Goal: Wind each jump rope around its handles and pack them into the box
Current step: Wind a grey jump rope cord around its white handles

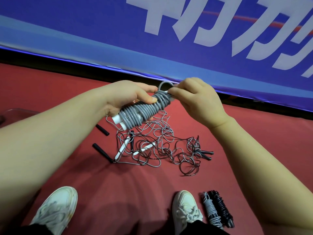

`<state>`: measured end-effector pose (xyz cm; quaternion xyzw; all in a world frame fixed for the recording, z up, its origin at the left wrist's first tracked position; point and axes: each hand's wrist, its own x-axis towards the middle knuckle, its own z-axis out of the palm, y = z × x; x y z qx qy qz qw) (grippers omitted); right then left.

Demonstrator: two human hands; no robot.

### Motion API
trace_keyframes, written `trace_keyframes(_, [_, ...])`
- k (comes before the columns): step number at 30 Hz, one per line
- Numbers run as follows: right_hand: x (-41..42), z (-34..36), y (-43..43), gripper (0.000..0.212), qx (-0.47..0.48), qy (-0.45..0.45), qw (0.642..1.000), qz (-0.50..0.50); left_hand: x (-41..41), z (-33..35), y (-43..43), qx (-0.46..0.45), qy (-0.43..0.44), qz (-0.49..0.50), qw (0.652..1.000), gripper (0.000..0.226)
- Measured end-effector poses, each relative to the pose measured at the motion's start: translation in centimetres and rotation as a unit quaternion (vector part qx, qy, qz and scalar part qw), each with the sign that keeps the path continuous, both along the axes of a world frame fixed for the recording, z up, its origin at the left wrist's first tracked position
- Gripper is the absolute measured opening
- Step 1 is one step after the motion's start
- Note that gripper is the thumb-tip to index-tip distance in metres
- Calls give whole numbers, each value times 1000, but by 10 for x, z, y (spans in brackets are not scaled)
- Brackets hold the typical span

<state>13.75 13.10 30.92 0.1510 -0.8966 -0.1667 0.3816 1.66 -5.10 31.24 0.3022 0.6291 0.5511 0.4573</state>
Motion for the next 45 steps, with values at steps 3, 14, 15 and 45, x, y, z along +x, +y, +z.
trace_keyframes(3, [2, 0, -1, 18, -26, -50, 998, -2, -1, -2, 0, -9, 9, -5, 1000, 43])
trace_keyframes(14, [2, -1, -14, 37, -298, -229, 926, -20, 1, -12, 2, -42, 61, 22, 997, 36])
trace_keyframes(15, [4, 0, -13, 41, -312, -252, 916, -23, 1, -13, 2, -44, 61, 24, 997, 38])
trace_keyframes(45, [-12, -35, -13, 52, -471, -191, 859, 58, -8, -22, 0, -63, 10, -24, 998, 29])
